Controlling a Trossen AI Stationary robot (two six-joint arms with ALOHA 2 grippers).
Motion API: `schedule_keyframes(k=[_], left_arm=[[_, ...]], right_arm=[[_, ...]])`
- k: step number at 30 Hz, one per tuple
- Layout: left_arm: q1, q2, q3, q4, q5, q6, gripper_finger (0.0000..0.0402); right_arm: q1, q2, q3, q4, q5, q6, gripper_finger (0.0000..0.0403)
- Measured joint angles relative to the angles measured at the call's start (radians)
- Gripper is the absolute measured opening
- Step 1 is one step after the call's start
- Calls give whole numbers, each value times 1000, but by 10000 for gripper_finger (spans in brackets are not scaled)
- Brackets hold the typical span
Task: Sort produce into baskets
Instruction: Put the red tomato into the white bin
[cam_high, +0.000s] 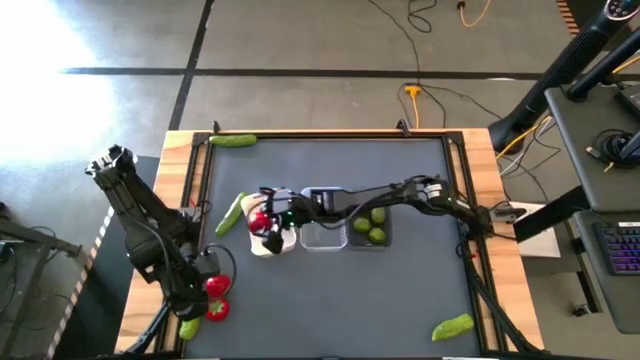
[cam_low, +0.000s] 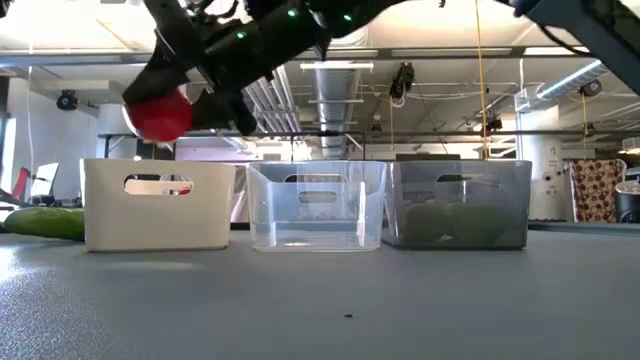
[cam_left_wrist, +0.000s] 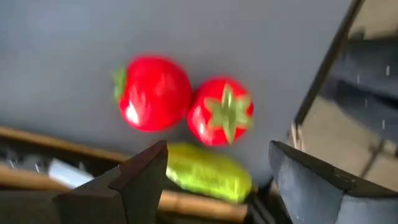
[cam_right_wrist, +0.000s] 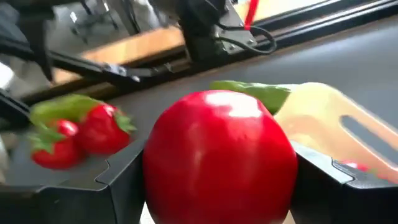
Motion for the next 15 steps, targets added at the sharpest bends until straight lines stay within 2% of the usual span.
schedule_keyframes(k=[4,7,10,13,15], left_arm=[[-1,-3,-21,-6,71,-20,262],[-3,-19,-38,-9,68,-5,262],[-20,-43,-41,-19,9,37,262],[-32,-64,-41,-51,-64,32,262],[-41,-69,-41,-80,-78,17,262]], right_arm=[[-15,75,128,-273,-2,-72,288],[-20,114,191,-401,-2,-160,293],[-27,137,237,-485,-2,-223,310],[-31,154,245,-537,8,-246,333],[-32,162,241,-549,8,-230,348]])
